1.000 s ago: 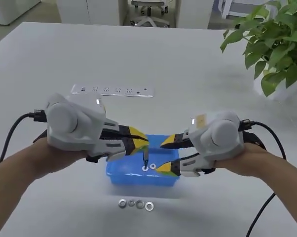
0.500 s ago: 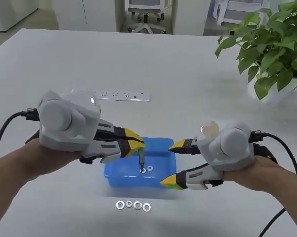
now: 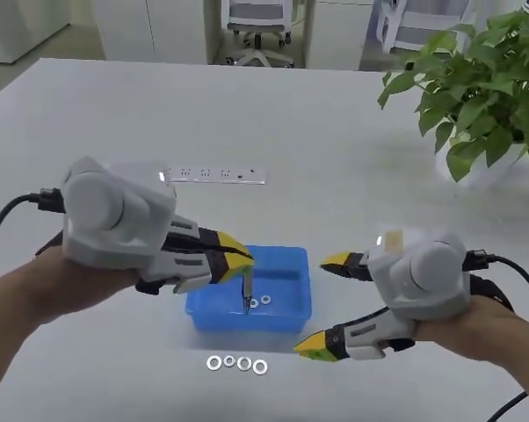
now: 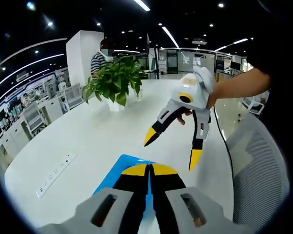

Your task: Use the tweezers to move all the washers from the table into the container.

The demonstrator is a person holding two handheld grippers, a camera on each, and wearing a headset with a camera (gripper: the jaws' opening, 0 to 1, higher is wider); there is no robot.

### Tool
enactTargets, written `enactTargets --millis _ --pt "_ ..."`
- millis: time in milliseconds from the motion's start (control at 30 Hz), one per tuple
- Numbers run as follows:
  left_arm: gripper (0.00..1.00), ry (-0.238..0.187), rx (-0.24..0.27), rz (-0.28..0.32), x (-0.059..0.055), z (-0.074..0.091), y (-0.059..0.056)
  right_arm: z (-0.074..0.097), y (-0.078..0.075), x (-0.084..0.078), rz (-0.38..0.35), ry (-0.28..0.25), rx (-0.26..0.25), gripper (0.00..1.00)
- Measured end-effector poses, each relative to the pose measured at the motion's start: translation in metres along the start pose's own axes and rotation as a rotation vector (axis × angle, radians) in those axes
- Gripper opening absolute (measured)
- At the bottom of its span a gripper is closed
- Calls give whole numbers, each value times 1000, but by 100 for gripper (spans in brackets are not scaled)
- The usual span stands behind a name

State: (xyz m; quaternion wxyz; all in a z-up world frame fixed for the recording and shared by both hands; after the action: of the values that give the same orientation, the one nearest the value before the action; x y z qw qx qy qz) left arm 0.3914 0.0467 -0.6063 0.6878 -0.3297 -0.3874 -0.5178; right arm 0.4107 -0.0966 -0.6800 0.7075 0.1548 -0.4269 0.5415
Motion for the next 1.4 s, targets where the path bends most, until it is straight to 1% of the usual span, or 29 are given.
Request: enactTargets --millis 100,233,367,467,667,833,1000,1400 --pt "5 1 -3 1 0 1 -3 2 1 -1 -8 1 -5 83" --pt "5 1 -10 -2 1 0 -7 4 1 -1 -17 -11 -20 90" --pt "5 1 -22 -6 1 -1 -12 6 2 -1 -27 -18 -41 100" --pt "5 0 -33 -6 -1 -3 -16 6 2 -3 -30 -15 -51 100" --pt "5 -3 -49 -9 -5 -8 -22 7 7 -7 -31 -3 -39 100" --pt "5 9 -65 -12 -9 -14 -25 7 10 -9 -31 1 -31 100" --pt "5 2 -69 -13 -12 -19 -26 7 14 -11 -31 5 -24 100" --pt "5 9 -82 -16 -23 -28 -29 9 18 -18 -30 17 -13 98"
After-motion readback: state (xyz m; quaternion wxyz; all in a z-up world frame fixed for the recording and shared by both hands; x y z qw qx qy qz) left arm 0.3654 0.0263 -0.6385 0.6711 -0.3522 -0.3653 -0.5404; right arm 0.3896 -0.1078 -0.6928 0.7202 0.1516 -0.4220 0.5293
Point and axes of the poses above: the centre of the closed fingertips' face, and the gripper's own axes: z roughly backward along the fingers, y roughly to its left, x roughly out of its top, the point moved 6 cm from there along z, roughly backward along the fingers, and after that the axes turned 15 degrees about -x, right-handed, at the moved point
